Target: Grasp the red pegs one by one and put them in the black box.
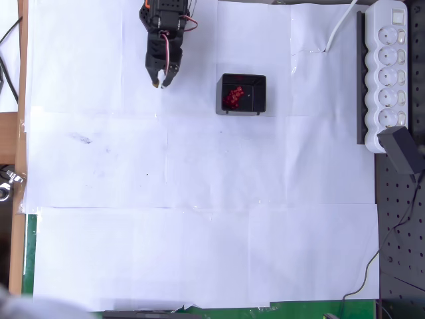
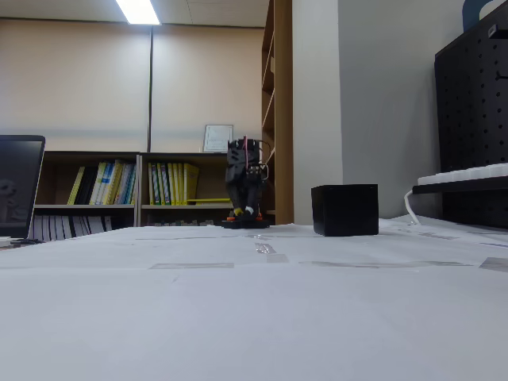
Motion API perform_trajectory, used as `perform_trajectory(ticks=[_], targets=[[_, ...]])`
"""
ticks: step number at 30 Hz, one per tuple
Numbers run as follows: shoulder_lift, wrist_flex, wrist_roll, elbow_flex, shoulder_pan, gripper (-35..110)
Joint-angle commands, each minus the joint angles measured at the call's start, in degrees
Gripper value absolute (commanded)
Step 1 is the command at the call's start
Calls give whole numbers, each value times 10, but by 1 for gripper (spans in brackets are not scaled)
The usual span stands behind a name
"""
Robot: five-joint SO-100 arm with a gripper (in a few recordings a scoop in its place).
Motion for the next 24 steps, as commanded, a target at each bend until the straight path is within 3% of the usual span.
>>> perform_trajectory(ticks=[1, 15, 24], targets=[[-32, 18, -18, -18, -16, 0], [-145, 148, -17, -72, -22, 0], [-151, 151, -19, -72, -21, 0]])
